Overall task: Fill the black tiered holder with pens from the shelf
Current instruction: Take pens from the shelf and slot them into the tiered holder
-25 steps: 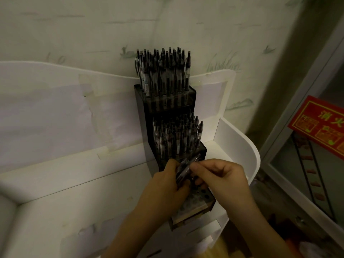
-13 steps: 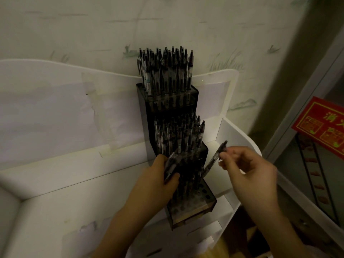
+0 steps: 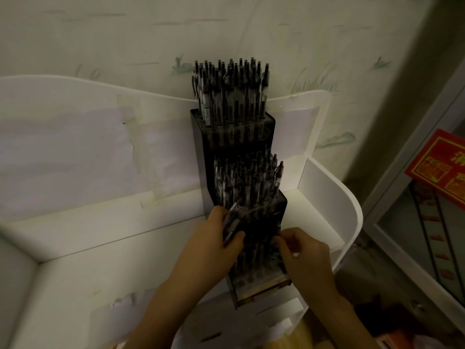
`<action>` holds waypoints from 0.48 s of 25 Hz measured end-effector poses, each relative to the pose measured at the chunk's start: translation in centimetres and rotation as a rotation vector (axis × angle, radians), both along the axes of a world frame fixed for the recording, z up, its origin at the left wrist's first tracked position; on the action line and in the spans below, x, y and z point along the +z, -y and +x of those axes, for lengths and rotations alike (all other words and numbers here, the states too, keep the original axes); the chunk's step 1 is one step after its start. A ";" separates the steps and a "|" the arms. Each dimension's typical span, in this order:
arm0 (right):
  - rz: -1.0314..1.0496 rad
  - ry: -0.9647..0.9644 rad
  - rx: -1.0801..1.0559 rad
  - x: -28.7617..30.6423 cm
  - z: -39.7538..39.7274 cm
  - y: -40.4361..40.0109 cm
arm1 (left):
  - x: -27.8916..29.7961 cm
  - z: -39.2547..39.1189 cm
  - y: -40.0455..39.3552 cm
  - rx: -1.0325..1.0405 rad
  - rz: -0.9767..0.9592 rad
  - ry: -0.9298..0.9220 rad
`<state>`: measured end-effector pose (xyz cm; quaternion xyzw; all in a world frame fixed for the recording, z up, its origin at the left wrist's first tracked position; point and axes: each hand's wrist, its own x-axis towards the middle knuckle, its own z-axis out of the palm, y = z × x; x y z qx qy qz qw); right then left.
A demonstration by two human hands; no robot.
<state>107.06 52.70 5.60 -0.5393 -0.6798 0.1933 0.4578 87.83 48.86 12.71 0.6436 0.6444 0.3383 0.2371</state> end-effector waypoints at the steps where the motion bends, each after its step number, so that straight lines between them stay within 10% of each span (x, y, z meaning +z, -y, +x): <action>1: -0.021 -0.009 0.005 -0.5 -0.1 0.1 | 0.0 0.0 0.0 0.000 0.001 0.004; 12: -0.020 -0.085 -0.048 2.1 0.2 1.0 | 0.2 1.0 0.1 -0.049 0.007 -0.017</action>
